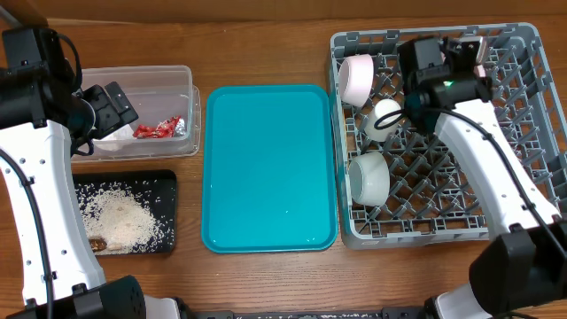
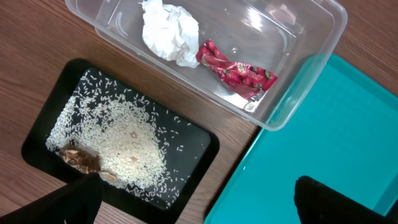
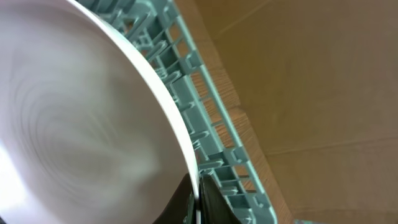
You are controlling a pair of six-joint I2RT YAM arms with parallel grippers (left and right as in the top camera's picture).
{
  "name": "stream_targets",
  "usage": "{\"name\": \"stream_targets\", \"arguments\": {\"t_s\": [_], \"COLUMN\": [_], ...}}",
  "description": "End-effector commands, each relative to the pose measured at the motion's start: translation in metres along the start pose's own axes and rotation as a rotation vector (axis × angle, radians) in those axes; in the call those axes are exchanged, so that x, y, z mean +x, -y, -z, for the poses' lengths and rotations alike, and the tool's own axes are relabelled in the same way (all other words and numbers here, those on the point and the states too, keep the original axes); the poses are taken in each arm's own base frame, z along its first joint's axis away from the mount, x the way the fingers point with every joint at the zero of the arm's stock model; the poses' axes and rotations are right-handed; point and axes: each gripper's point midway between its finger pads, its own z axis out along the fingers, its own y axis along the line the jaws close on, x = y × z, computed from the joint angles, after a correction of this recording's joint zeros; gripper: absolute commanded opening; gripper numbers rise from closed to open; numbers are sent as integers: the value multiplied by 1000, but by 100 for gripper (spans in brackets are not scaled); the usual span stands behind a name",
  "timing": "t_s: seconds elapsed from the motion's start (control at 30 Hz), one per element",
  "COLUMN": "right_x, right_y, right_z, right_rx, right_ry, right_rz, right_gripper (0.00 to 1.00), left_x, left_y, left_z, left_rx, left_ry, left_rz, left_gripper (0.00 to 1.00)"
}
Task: Sort waste into correct bins and load items into the dishwasher
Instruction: 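Lower the white plate into the rack slots with the right gripper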
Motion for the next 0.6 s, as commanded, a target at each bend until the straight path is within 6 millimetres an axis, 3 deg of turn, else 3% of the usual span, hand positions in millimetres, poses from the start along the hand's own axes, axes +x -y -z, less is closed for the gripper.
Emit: {"name": "stream_targets", "arguments": {"t_s": [0.0,0.17,0.37,0.57], "right_x": [11,12,16,13], "right_y": [-9,-12,-40,-54], "right_z": [-7,-8,-5,-2], "right_rx": [-1,-11,-173,-251], "right_ry": [-22,-26,-61,-63], "right_rz": [13,14,-10,-34], "right_gripper": [4,4,5,19], "left_x": [-1,-1,-1,-1], "left_y": [1,1,1,1], "left_z": [-2,-2,-2,-2], "left_rx": [4,4,4,4], "left_ry": [-3,-3,-3,-3], "left_rz": [14,14,14,14], "left_gripper": [100,100,100,100]}}
